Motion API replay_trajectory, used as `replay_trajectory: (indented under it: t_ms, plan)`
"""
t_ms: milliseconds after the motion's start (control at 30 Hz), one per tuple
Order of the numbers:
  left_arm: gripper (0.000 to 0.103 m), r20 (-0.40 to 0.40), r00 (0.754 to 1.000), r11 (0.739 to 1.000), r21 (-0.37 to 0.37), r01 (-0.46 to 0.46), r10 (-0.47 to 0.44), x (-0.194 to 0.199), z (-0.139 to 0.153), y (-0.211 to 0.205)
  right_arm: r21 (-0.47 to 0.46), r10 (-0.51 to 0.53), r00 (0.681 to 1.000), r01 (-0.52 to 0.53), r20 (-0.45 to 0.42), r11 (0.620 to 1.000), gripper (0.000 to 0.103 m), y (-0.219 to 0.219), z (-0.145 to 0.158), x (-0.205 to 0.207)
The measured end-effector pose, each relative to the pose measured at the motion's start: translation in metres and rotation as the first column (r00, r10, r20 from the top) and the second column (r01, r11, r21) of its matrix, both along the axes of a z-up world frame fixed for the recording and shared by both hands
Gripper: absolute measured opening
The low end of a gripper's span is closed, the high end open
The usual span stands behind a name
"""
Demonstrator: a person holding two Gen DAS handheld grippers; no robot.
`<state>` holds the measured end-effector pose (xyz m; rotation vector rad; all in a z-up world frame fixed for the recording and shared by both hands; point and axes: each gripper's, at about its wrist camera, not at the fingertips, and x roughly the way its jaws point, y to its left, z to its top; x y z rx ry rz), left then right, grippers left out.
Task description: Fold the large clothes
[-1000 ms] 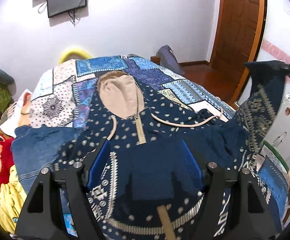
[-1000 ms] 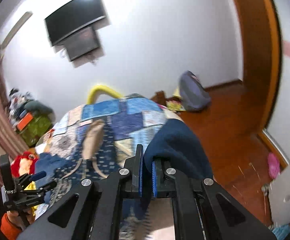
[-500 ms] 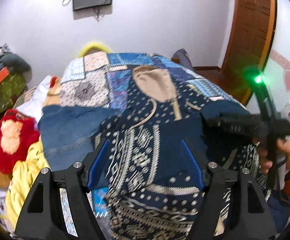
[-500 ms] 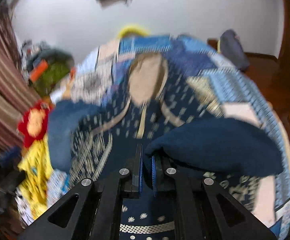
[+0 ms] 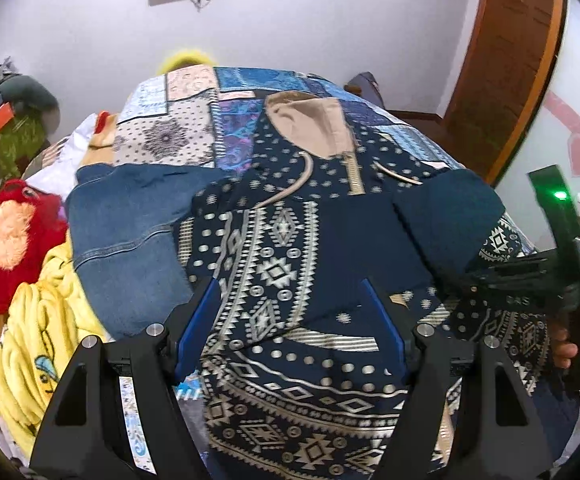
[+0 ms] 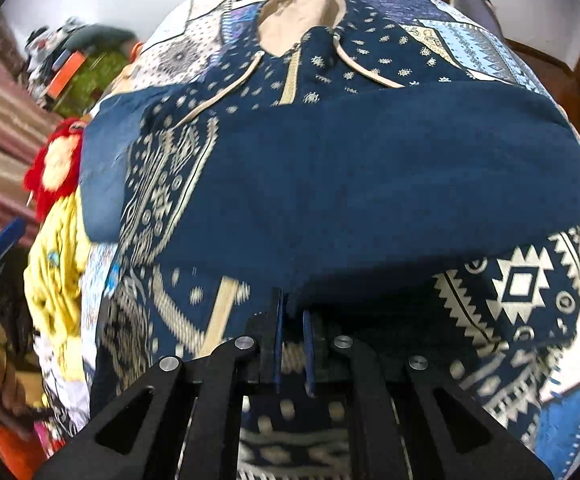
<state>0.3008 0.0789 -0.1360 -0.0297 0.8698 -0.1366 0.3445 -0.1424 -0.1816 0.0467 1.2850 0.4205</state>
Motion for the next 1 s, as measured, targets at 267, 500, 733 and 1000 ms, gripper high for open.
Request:
replay_trajectory:
  t_ms: [267,500,733,1000]
  plan:
    - [0.072,0.022,0.992,0.992,0.037,0.121,-0.122,0.020,0.019,-0.068,0.032,0.026,0.988,-0.031,0.149,0.999,0.005,-0.055,0.059,-0.027]
    - [0.072,0.008,0.964,0.963,0.056,0.264,-0.265,0.053,0.023,-0.156,-0.022,-0.092,0.946,0.104,0.311,0.994,0.005,-0.131,0.092,-0.032]
    - [0.072,-0.072,0.910,0.905,0.099,0.413,-0.407,0.095,-0.009,-0.259,-0.071,-0.221,0.924,0.255,0.313,0.964,0.005,-0.212,0.076,-0.024]
    - [0.071,-0.206,0.877,0.856,0.209,0.472,-0.434,0.146,-0.066,-0.331,-0.060,-0.297,0.929,0.317,0.222,0.947,0.005,-0.256,0.033,-0.024]
